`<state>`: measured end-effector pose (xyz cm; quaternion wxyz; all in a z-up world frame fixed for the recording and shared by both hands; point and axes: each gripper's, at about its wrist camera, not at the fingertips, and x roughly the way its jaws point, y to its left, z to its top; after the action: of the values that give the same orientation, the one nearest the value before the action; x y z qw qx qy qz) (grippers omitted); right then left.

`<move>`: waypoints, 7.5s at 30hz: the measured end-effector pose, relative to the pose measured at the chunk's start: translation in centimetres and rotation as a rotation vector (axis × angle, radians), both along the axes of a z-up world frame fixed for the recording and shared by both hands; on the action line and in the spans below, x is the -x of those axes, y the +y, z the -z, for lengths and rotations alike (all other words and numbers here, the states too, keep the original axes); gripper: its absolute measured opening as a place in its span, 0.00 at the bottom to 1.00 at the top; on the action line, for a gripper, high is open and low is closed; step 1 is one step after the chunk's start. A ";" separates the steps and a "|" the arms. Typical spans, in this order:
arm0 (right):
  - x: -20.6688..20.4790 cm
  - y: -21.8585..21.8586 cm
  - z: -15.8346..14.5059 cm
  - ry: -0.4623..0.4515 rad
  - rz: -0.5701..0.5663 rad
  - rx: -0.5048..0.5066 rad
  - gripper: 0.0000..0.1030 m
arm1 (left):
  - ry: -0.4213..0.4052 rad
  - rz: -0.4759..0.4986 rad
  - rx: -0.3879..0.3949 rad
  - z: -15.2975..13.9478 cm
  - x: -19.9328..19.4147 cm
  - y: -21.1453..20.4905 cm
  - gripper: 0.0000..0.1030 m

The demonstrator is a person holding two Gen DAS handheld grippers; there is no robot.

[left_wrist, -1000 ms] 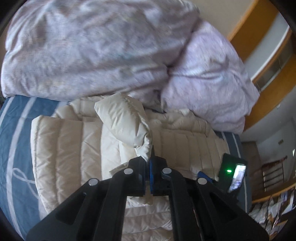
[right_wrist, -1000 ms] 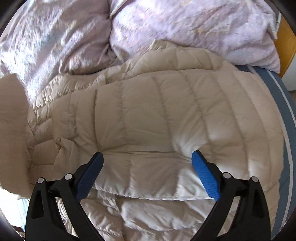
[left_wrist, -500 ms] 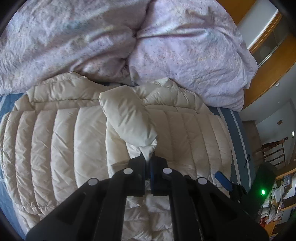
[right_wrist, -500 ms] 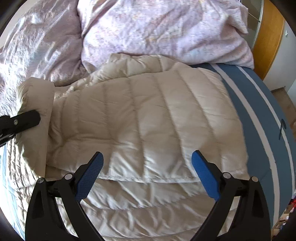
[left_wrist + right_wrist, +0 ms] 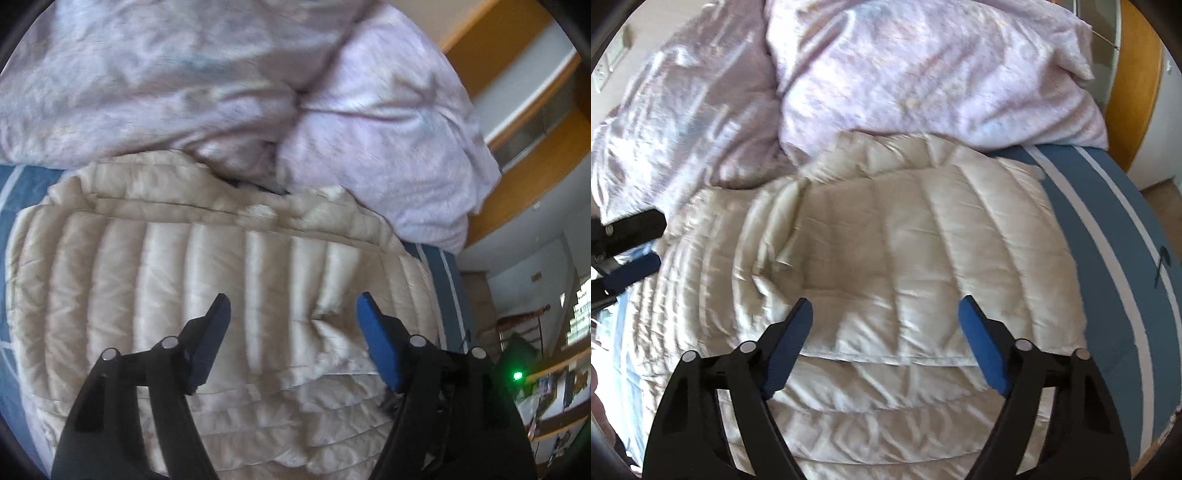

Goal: Fold large clothes

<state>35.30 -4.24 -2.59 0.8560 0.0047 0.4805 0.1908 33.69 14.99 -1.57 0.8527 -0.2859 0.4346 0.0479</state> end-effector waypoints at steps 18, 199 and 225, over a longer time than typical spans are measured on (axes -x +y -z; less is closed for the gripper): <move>-0.7 5.8 4.3 0.127 -0.089 0.074 0.33 | 0.190 -0.118 -0.213 5.1 4.5 6.0 0.68; -13.8 -3.6 4.7 -0.168 0.001 0.245 0.80 | 0.234 -0.376 -0.573 7.7 -2.5 12.2 0.86; -17.9 -5.1 10.5 -0.074 0.053 0.161 0.99 | 0.223 -0.420 -0.485 11.2 -2.9 15.0 0.98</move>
<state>53.24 -9.37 -13.09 0.8754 -0.0585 0.4621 0.1290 36.55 30.01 -12.82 0.8146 -0.1511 0.4327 0.3554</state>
